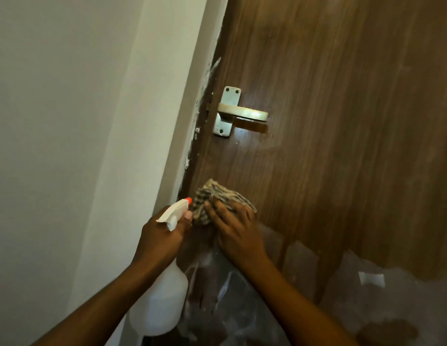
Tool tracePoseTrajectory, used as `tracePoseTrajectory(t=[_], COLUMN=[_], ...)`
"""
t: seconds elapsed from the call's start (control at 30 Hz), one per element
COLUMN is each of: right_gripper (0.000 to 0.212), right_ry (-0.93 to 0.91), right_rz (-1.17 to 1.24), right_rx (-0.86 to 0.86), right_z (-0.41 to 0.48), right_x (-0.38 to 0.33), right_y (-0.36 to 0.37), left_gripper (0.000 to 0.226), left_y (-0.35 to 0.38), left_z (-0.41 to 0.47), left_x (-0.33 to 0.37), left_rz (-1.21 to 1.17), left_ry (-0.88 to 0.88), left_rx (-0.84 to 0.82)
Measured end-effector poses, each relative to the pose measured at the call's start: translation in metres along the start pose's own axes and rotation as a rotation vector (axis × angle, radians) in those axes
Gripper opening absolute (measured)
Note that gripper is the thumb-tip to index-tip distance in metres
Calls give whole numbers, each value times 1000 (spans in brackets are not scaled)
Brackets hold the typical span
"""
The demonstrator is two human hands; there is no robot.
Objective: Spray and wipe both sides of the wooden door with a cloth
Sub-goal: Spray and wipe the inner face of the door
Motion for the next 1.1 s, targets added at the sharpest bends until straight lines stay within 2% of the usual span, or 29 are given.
tracePoseTrajectory(t=[0.07,0.1,0.23,0.3,0.37,0.47,0.57,0.63,0.7,0.8,0.87,0.97,1.03,1.1], right_gripper=[56,55,56,61,62,66,63,59,57,60,60,56,62,63], right_ry=[-64,-38,285,320,213,-19,-107,-51,94,250,205,-28,-148,-174], right_rz=[-38,-65,-146,-123,-79,-16,-10,-73,-106,-104,-80,7,13,10], right_rx=[-22,-33,39,63,24,-128,-131,-85,-16,14,-46,-105,-189,-188], right_z=[-17,-15,49,77,76,7,-64,-69,-48,-21,-23,-62,-105,-134], right_x=[17,31,50,22,-13,-57,-56,-31,-13,-25,-43,-70,-81,-68], right_y=[-10,-13,-6,11,32,54,38,20,7,12,29,45,42,26], left_gripper=[55,52,52,52,52,47,43,41,41,42,43,51,59,61], left_y=[-9,-14,-23,-24,-23,-20,-12,-9,-6,-3,-4,-8,-12,-14], left_z=[-1,-1,-3,-7,-12,-20,-33,-48,-61,-69,-68,-63,-59,-59], left_x=[-8,-12,-21,-28,-34,-46,-64,-72,-78,-84,-88,-87,-83,-80], left_rz=[13,16,26,31,40,38,26,27,45,53,35,31,40,64], left_ry=[-3,-5,16,28,31,15,-52,-28,-16,-34,-34,16,41,52], left_rx=[1,2,-1,3,5,17,-16,-37,-55,-46,-21,0,11,22])
Point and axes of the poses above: each hand's wrist, its own z-axis towards the middle knuckle, its own y-axis out of the palm, x = y × z, the point moved 7 cm from there along z, towards the middle knuckle, and after that the axes turned 6 degrees about x, right-handed, at the moved point
